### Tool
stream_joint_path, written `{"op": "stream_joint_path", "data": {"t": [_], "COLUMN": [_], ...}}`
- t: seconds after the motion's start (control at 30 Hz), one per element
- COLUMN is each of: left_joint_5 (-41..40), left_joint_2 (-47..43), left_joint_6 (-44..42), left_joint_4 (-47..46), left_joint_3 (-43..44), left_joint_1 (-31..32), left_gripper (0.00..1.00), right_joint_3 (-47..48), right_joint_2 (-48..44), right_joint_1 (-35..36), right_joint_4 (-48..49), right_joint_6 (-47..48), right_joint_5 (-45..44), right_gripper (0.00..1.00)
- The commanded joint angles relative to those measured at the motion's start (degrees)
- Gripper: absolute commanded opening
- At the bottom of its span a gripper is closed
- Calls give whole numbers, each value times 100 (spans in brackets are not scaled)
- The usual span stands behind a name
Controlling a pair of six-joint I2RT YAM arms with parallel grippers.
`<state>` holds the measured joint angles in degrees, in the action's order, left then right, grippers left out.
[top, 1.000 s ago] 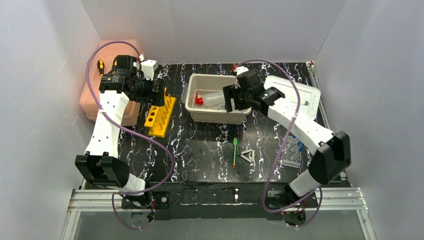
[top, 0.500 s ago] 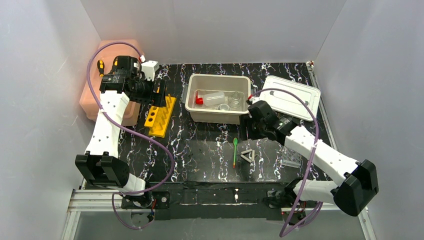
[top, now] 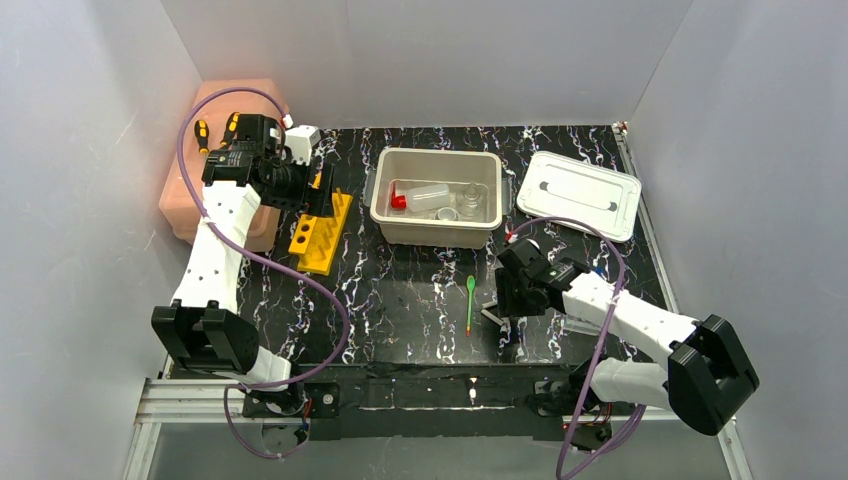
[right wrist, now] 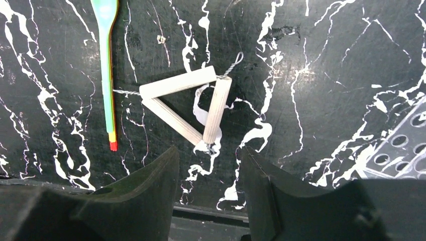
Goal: Organize the chemistry lab equipment
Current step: Pick up the chemistry item at the center of the board.
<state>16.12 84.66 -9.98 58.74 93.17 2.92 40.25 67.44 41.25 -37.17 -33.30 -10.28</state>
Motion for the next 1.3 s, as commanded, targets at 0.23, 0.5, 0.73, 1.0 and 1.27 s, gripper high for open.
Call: {"op": "stream_joint_path", "data": {"t": [0.23,0.5,0.73,1.0,1.27], "left_joint_5": [104,49,8,87,67], "left_joint_2": [-78,-139,-154,-148,-186], "left_joint_6": [-16,-87,-165,-167,-214], "left_joint_4": [73,142,182,188,183], "left_joint_3": [-85,-141,-125,-70,-158], "left_joint_1": [-26,-23,-28,-28,-24], "left_gripper": [99,99,99,99,99], "right_joint_3": [-225,-316,575,1779,3217], "right_joint_2": [255,857,170,-80,255], "right_joint_1": [-3,157,251,249,251], "right_joint_4": [825,874,-150,-942,-1230], "right_joint_6": [-230,-282,-234,69,420], "right_joint_5": [-253,-881,-1365,-1702,-1639], "right_gripper": [50,38,11,5,4]}}
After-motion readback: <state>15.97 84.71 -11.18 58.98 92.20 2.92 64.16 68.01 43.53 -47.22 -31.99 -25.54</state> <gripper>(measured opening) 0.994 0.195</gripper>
